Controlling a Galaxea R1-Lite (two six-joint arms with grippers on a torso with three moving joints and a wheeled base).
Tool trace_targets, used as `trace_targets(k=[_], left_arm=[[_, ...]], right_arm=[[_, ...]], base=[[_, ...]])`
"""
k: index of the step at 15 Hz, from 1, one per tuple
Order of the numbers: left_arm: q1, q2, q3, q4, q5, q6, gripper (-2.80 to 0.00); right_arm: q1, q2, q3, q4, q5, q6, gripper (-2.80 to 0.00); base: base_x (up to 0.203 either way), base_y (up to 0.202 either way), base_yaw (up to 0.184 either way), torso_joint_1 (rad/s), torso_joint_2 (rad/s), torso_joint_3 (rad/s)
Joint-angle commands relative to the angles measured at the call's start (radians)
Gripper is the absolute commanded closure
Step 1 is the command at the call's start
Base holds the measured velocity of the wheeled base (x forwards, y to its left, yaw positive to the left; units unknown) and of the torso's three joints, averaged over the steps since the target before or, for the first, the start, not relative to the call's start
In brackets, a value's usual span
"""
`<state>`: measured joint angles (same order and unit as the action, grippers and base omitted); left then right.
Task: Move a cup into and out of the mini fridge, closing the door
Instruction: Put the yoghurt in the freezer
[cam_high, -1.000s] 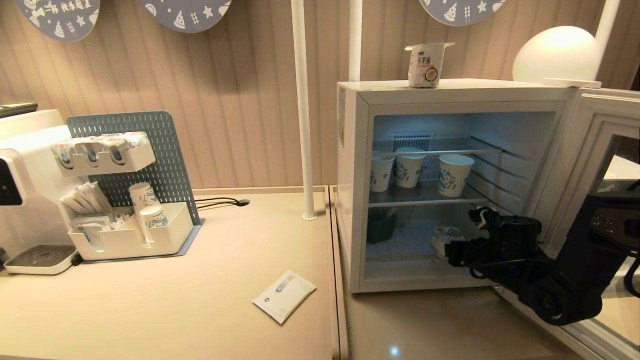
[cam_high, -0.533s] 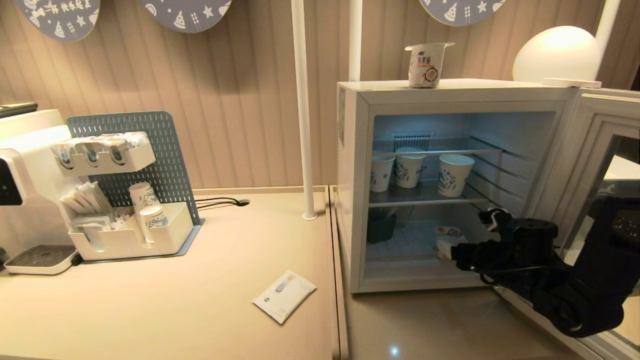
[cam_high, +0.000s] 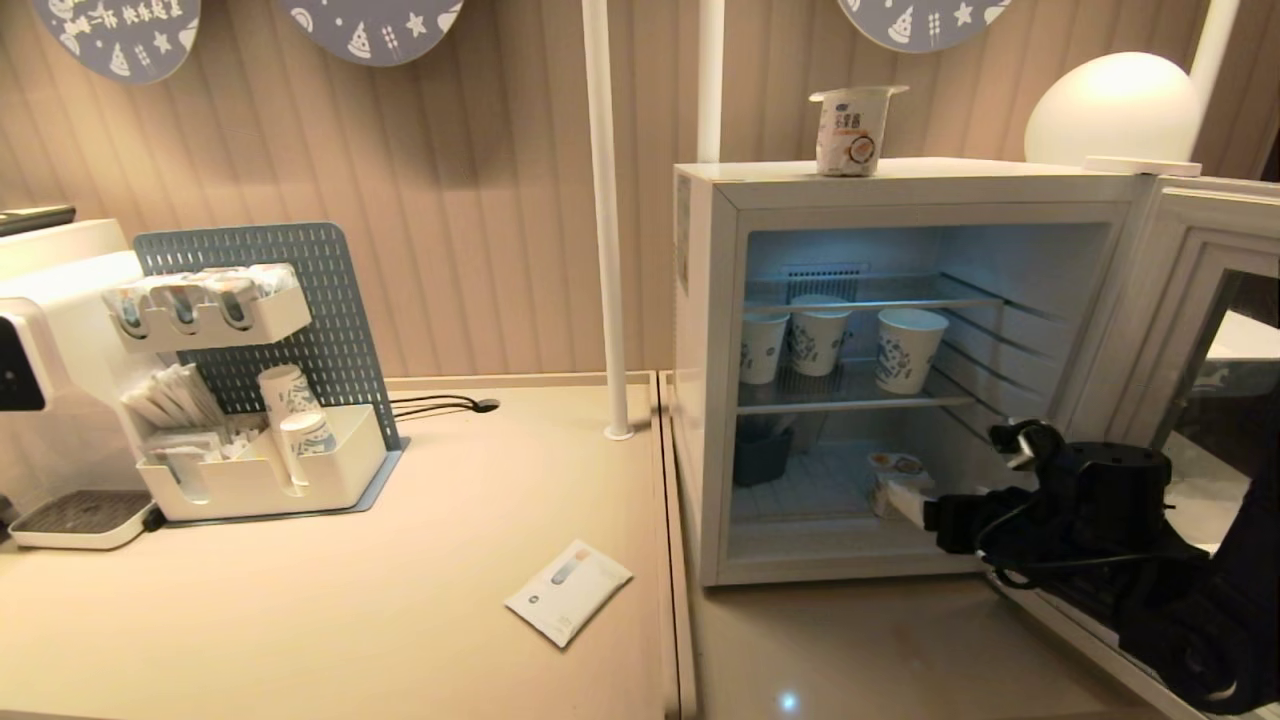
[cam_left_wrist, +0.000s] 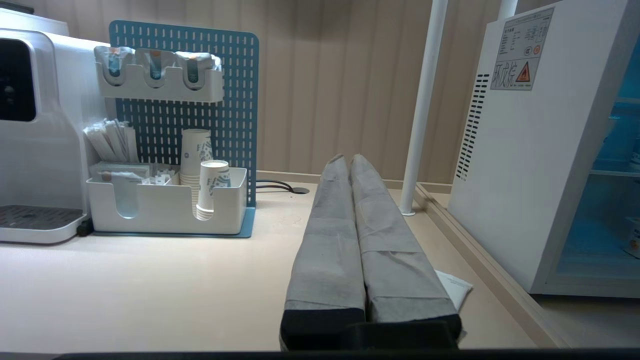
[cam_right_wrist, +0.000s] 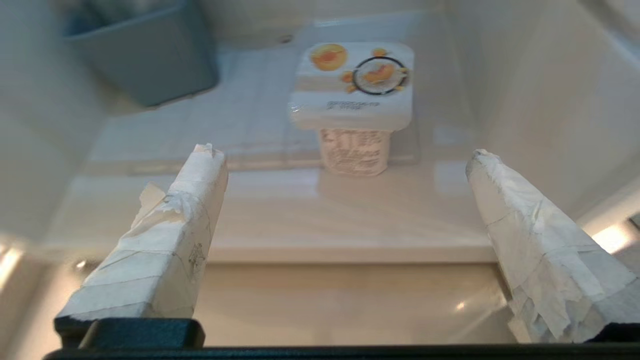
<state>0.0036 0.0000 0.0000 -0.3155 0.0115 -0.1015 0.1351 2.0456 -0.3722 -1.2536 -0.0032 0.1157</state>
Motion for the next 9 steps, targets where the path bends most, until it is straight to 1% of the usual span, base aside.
trace_targets(k=[1,4,7,9], left_arm=[[-0.001,0.002,0.040,-0.002,0.001,-0.001,0.00],[0.001,0.002,0.040,-0.002,0.001,0.000,0.00],[0.000,0.002,0.040,-0.002,0.001,0.001,0.00],[0.000,0.002,0.040,-0.002,0.001,0.000,0.00]], right_arm=[[0.003,-0.061,0.030,-0.007,0.002,0.001,-2.80],[0.021,-0.183,0.100,-0.005,0.003,0.002,-2.80],[0.062,-0.370,0.185,0.008,0.003,0.002,-2.80],[0.100,-0.536,0.223,0.070,0.002,0.002,-2.80]], base=[[0.000,0.000,0.000,0.000,0.00,0.000],[0.000,0.000,0.000,0.000,0.00,0.000],[0.000,0.000,0.000,0.000,0.00,0.000],[0.000,0.000,0.000,0.000,0.00,0.000]])
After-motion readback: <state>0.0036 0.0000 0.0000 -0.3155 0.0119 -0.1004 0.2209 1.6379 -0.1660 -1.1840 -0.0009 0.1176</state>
